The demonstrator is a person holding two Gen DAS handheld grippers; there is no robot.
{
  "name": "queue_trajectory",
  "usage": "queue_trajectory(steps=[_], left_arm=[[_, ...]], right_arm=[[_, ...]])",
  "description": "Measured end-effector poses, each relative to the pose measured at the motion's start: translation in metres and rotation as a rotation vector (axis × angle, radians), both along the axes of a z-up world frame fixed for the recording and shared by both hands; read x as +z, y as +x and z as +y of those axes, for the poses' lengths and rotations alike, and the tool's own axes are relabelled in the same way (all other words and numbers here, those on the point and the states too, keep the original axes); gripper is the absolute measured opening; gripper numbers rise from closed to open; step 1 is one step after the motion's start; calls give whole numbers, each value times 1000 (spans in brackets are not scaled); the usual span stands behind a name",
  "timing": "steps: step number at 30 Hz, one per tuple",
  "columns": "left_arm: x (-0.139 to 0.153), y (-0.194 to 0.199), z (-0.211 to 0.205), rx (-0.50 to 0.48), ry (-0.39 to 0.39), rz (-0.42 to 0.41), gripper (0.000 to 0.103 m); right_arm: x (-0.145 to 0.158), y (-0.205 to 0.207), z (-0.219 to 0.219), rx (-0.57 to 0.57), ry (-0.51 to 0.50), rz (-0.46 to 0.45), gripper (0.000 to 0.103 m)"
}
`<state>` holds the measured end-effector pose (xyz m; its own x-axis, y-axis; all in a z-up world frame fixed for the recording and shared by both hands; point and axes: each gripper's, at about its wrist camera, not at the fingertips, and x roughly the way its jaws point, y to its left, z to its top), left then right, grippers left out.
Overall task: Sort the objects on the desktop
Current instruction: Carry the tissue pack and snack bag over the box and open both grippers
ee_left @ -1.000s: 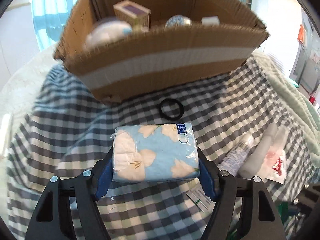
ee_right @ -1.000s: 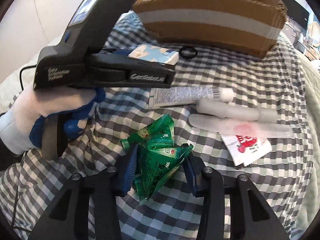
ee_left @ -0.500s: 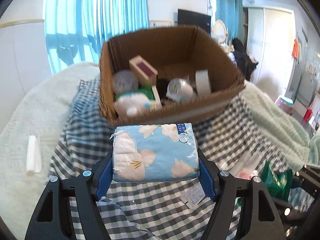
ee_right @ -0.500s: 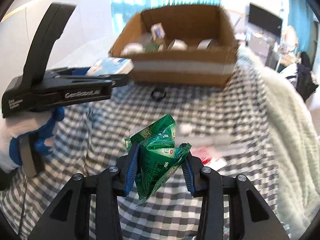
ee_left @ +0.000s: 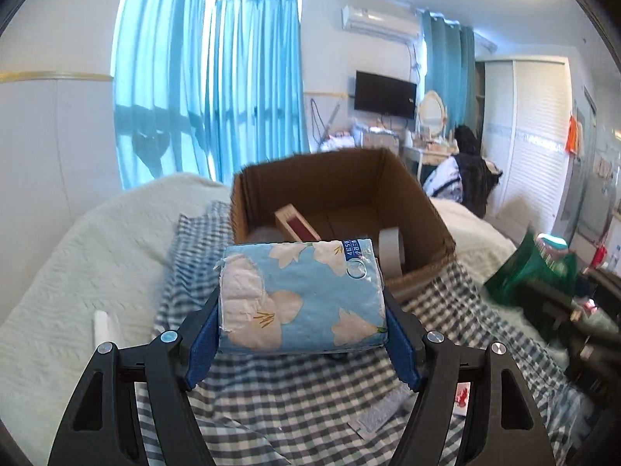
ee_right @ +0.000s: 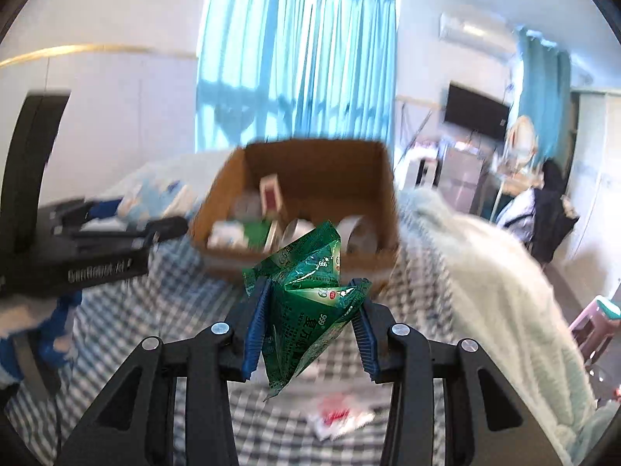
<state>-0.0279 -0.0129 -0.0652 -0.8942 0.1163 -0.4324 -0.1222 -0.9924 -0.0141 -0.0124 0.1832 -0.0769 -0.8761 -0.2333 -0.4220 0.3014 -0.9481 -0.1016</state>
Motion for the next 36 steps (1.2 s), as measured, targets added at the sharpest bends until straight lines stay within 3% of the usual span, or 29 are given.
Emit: queue_trajectory(steps=[10, 14, 22, 27, 31, 36], left_arm=[[29, 21, -25, 81, 35, 147, 75], [38, 16, -29, 95, 58, 160, 75], [52, -3, -18, 108, 11, 184, 75], [55, -36, -9, 87, 6, 171, 75], [48, -78, -8, 75, 41, 100, 75], [30, -125, -2, 88, 0, 59, 75]], right_arm=[[60, 19, 3, -36, -82, 220, 40], [72, 18, 4, -25, -119, 251, 40], [87, -7, 16, -10, -176, 291, 40], [96, -31, 20, 2, -174, 324, 40], [98, -62, 14, 15, -174, 332, 41], [91, -105, 5, 36, -195, 286, 41]])
